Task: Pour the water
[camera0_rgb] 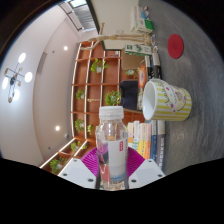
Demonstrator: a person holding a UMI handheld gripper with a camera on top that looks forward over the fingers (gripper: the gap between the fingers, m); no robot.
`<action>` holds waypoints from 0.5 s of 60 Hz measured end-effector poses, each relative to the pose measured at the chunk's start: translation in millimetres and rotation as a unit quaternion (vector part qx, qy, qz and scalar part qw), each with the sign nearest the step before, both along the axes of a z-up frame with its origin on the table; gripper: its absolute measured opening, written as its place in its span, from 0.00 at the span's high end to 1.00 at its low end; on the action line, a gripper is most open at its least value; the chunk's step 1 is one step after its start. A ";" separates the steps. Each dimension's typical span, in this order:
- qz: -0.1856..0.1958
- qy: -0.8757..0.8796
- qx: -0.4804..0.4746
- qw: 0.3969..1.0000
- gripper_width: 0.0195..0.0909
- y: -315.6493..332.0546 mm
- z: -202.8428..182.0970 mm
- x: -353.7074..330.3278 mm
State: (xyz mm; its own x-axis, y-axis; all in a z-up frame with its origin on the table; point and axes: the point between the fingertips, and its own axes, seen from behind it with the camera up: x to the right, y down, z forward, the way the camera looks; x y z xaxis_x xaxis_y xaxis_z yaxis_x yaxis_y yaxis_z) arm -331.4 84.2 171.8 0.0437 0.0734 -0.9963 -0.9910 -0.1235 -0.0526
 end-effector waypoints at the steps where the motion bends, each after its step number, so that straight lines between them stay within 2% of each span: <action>1: -0.001 0.014 0.002 1.000 0.78 3.1 1.5 1.8; 10: -0.010 0.157 0.017 0.987 0.78 20.8 14.9 19.9; 19: -0.040 0.310 0.022 0.949 0.78 30.3 7.8 48.5; 30: -0.038 0.333 0.011 0.942 0.78 31.2 1.4 53.1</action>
State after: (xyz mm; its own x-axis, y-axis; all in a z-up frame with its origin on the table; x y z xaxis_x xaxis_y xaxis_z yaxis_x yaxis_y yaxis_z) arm -278.3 115.4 173.1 -0.5848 0.1172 -0.8027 -0.8109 -0.0568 0.5825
